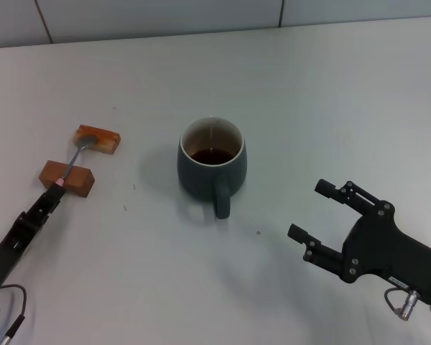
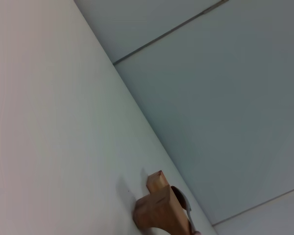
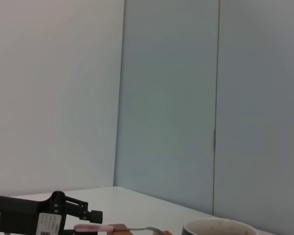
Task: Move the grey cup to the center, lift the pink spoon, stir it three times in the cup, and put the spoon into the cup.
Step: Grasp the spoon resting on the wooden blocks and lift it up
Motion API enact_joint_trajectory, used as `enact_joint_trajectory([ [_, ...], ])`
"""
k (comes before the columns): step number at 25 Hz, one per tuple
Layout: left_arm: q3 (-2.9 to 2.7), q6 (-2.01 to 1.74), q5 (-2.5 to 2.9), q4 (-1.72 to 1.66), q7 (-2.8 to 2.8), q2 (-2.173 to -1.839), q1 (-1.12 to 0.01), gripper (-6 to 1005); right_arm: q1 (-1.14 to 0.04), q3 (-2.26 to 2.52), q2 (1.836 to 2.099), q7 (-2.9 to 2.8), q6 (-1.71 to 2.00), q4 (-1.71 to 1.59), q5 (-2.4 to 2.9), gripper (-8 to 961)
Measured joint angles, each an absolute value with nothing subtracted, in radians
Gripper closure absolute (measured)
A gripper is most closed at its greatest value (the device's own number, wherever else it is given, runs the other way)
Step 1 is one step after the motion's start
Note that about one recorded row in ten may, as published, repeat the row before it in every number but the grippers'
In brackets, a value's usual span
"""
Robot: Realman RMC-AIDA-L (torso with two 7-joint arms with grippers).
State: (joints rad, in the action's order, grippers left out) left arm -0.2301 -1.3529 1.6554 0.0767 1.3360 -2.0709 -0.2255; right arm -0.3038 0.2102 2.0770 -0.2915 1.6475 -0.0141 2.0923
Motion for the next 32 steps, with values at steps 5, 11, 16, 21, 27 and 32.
enact_joint_trajectory([
  [5, -0.23, -1.353, 1.653, 0.077, 1.336, -2.071, -0.225, 601, -0.304, 0.211, 2.077, -0.291, 1.647, -0.017, 2.092, 192],
  [11, -0.23, -1.353, 1.656, 0.078, 1.339, -2.071, -0.227, 627, -0.306, 0.218, 2.077, -0.291, 1.648, -0.019, 2.092, 192],
  [16, -0.232, -1.352, 1.658, 0.078, 1.348, -2.071, -0.227, 644, -0.307, 0.22, 2.077, -0.291, 1.648, -0.019, 2.092, 192],
  [21, -0.236, -1.35, 1.659, 0.078, 1.348, -2.071, -0.228, 660, -0.307, 0.221, 2.077, -0.291, 1.648, -0.018, 2.092, 192],
  [27, -0.236, -1.336, 1.66, 0.08, 1.361, -2.071, -0.229, 725, -0.307, 0.221, 2.077, -0.291, 1.648, -0.018, 2.092, 192],
  [32, -0.236, -1.336, 1.66, 0.081, 1.364, -2.071, -0.229, 720, -0.307, 0.221, 2.077, -0.291, 1.648, -0.018, 2.092, 192],
])
